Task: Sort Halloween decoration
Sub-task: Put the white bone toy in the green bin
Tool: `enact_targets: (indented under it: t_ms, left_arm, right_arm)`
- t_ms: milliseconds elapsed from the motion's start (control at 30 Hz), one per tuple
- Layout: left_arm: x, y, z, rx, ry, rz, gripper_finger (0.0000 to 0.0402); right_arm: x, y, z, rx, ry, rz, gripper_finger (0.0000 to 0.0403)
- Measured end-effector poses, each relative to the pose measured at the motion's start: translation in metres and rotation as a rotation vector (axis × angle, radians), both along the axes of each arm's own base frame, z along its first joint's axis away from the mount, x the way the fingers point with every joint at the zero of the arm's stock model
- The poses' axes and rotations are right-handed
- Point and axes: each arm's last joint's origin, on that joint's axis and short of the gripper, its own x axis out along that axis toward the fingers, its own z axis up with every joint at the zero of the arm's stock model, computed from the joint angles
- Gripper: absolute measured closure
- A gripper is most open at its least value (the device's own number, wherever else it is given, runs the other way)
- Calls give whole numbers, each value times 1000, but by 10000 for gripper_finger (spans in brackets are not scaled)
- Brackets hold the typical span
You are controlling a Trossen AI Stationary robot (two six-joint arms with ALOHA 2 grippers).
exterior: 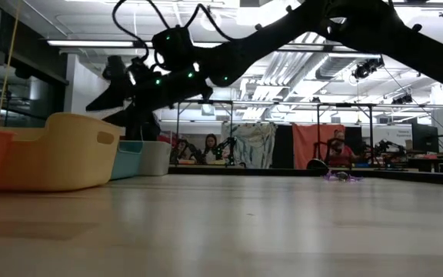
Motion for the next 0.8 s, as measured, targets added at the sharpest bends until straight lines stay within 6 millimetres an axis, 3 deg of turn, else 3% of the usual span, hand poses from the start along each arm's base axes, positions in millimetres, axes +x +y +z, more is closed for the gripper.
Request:
enact_targets:
  t_ms: [200,333,433,567,800]
  left_arm:
    - [0,0,0,-38,1,-34,208]
    - [-3,-1,1,-13,-8,-48,208]
    - [-5,-2,1,28,1,-50,208]
    - [-3,-2,-2,40,39,-45,208]
    - [0,-2,-10,25,126,-49,208]
  right_arm:
    - [-26,-24,41,17,109,101,190]
    - [-63,-26,74,-35,326,184,199]
    - [-97,-17,96,-82,531,239,207]
    - [-142,1,110,-86,762,274,216]
    - [-231,45,102,-37,776,154,232]
